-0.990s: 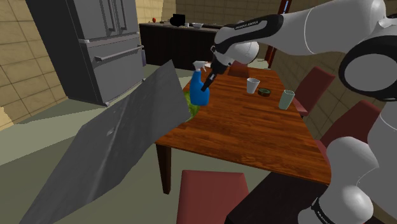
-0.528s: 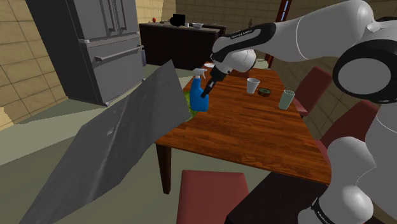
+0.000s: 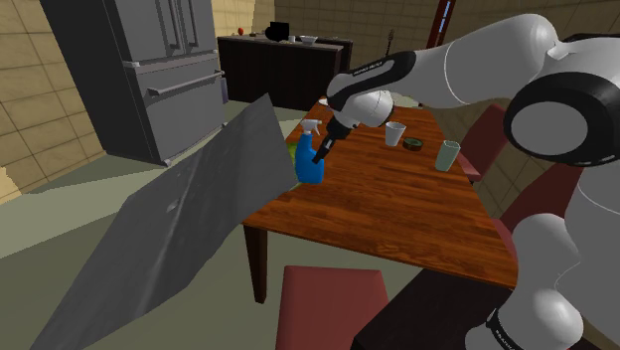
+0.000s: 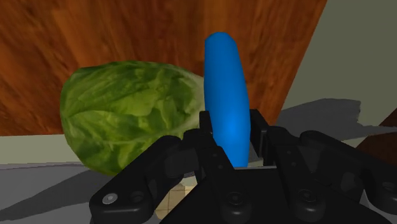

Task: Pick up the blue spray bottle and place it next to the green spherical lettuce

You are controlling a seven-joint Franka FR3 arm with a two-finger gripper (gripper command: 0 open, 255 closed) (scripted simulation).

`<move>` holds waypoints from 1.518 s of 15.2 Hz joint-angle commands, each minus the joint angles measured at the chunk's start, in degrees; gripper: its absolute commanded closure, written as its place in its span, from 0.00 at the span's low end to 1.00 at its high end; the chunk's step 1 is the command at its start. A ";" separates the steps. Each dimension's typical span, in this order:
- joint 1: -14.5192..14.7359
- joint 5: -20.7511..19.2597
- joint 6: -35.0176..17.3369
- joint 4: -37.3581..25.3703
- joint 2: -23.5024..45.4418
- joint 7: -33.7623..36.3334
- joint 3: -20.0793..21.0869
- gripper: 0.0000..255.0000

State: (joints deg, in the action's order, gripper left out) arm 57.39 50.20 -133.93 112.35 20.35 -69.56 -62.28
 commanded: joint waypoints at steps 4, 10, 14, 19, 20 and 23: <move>-2.67 4.19 -1.48 0.66 2.58 -3.36 2.89 1.00; -5.25 8.85 -3.25 1.42 5.34 -7.11 6.07 1.00; -6.96 11.99 -4.30 1.67 7.27 -9.61 8.21 1.00; -8.15 14.18 -4.99 1.73 8.64 -11.34 9.70 1.00; -8.15 14.18 -4.99 1.73 8.64 -11.34 9.70 1.00; -8.15 14.17 -4.99 1.73 8.64 -11.34 9.70 1.00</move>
State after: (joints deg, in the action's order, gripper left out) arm 49.25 64.36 -138.92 114.10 28.99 -80.89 -52.58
